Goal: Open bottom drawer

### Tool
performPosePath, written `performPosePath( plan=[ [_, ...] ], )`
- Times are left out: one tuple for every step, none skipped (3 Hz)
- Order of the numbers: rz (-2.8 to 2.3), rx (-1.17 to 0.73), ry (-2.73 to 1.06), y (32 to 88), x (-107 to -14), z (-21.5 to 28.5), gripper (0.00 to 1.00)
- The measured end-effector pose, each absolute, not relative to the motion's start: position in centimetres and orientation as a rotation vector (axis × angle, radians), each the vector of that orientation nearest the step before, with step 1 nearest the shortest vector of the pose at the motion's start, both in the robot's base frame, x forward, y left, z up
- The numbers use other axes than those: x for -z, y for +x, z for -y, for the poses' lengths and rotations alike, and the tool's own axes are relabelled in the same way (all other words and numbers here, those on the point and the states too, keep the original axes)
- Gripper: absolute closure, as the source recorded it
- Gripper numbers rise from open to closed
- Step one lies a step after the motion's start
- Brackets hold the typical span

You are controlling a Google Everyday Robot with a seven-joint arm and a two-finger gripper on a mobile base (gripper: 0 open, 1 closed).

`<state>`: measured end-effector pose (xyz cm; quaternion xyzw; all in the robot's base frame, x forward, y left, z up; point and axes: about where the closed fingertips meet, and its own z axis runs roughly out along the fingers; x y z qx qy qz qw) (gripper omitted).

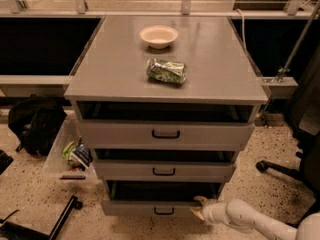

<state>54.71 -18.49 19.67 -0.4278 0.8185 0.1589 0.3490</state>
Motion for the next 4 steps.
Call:
performPosePath(
  plan=[
    [-2.121,-0.412,-1.109,54.7,-19.9,18.6,1.00],
    [-2.119,-0.416,-1.095,53.4,-19.6,18.4,1.00],
    [-2.119,-0.416,-1.095,53.3,-20.0,18.6,1.00],
    [-2.116,-0.422,-1.078,51.3,-19.4,18.3,1.00]
  ],
)
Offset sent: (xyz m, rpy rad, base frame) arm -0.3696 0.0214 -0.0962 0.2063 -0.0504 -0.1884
